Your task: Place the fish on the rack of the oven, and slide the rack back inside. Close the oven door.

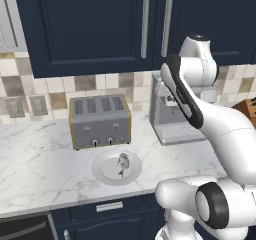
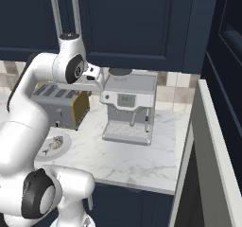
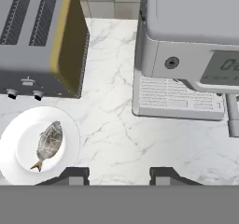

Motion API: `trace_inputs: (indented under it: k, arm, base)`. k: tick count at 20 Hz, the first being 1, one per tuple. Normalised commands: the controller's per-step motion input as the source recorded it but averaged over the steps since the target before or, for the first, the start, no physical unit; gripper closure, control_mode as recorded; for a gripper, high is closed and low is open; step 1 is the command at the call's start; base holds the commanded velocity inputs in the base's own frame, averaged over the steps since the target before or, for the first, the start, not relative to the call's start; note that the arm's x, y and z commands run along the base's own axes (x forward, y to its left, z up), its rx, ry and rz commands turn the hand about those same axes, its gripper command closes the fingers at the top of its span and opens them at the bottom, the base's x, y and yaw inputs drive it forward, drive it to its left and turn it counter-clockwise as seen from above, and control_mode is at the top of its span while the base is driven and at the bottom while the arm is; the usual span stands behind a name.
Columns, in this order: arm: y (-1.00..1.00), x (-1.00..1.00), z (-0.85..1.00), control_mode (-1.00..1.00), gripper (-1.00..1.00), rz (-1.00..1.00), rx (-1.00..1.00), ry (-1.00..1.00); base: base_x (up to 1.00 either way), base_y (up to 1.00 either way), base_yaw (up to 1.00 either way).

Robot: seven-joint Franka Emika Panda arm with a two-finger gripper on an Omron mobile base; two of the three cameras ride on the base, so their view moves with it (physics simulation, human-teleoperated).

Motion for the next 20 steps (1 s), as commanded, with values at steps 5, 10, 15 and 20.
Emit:
trace_inputs:
  k: [5,10,15,20]
  arm:
    - [0.06,-0.07,0.0,-1.0,-1.0,0.0,0.0,0.01]
    - [0.38,-0.27,-0.27,-1.0,-1.0,-0.03,0.01,0.0]
    - [0.39,-0.01,-0.52,-1.0,-1.0,-0.11,0.03,0.0]
    - [0.42,-0.02,-0.54,-1.0,-1.0,-0.18,0.03,-0.01]
  base:
    - [0.0,0.0,0.0]
    - [0.0,0.0,0.0]
    - [0.0,0.0,0.0]
    - [0.0,0.0,0.0]
